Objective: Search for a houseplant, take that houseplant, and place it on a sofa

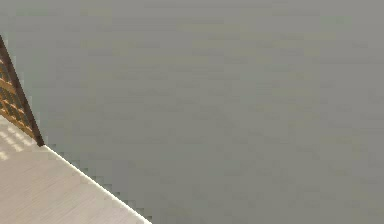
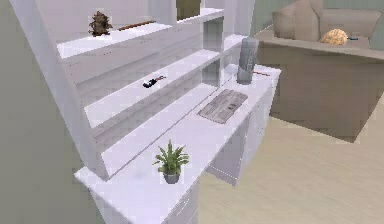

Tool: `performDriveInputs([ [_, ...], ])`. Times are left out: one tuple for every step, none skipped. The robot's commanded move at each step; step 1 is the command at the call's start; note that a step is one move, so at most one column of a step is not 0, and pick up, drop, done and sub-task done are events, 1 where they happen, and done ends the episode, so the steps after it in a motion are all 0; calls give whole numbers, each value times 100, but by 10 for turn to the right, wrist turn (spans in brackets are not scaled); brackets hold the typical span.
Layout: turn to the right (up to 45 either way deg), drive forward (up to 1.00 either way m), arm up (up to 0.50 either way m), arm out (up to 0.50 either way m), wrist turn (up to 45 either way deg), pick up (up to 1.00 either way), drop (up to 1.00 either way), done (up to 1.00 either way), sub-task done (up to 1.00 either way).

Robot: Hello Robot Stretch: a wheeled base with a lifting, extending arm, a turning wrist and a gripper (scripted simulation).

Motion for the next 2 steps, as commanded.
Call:
performDriveInputs([
  [0, 0, 50, 0, 0, 0, 0, 0, 0],
  [0, 0, 38, 0, 0, 0, 0, 0, 0],
])
